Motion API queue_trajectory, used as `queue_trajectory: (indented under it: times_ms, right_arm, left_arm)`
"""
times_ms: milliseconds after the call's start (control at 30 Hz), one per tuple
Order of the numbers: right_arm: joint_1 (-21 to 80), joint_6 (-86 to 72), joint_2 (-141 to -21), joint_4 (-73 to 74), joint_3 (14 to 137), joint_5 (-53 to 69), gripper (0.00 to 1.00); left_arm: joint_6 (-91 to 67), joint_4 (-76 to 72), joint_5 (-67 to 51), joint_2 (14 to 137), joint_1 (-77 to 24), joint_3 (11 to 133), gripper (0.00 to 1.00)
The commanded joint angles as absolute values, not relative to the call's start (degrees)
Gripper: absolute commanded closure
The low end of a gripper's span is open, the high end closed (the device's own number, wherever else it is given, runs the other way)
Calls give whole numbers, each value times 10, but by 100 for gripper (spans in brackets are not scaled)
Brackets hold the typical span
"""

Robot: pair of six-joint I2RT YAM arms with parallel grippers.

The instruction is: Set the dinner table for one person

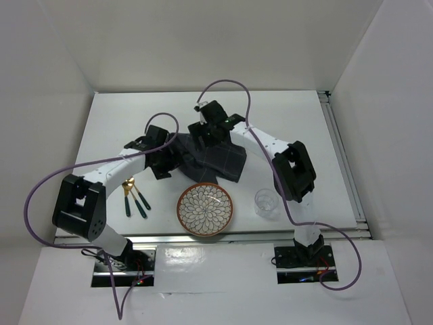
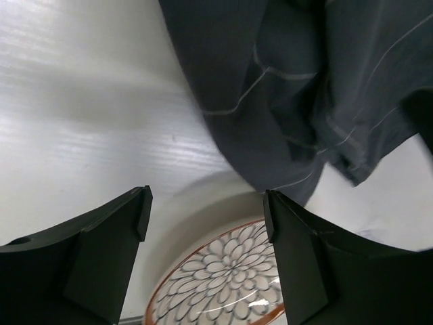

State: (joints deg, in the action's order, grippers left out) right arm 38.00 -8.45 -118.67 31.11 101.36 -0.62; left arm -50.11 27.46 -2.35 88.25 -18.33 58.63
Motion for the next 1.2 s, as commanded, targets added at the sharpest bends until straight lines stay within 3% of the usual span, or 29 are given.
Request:
queue_trajectory:
  times_ms: [0, 400, 500, 633, 667, 833, 900, 933, 1033, 1167]
  right_arm:
    - [374, -64, -1212, 297, 1063, 17, 9]
    - [396, -58, -1233, 283, 1054, 32, 14]
    - [402, -58, -1241, 283, 1054, 40, 15]
    - [407, -63, -1263, 283, 1054, 33, 21]
    - [407, -63, -1269, 283, 1054, 27, 27]
    - [407, -63, -1283, 288, 1065, 33, 47]
    - [407, -63, -1288, 294, 1065, 11, 59]
    - [407, -69, -1288, 300, 1071, 4, 75]
    - [400, -76, -1267, 305, 1077, -27, 100]
    - [369, -76, -1212, 305, 1087, -27, 100]
  left_arm:
    - [-548, 201, -48, 891, -165, 585, 16]
    - [-570, 130, -113, 983, -137, 574, 19]
    - [-576, 118, -125, 995, -132, 574, 28]
    - [-570, 134, -125, 1001, -132, 597, 49]
    - [-570, 134, -125, 1001, -132, 605, 65]
    - [-554, 151, -130, 996, -114, 639, 100]
    - [-548, 162, -130, 996, -108, 649, 100]
    - [-548, 162, -130, 1001, -108, 657, 100]
    - [-536, 174, -130, 1001, -97, 672, 100]
    - [-507, 196, -125, 990, -77, 706, 100]
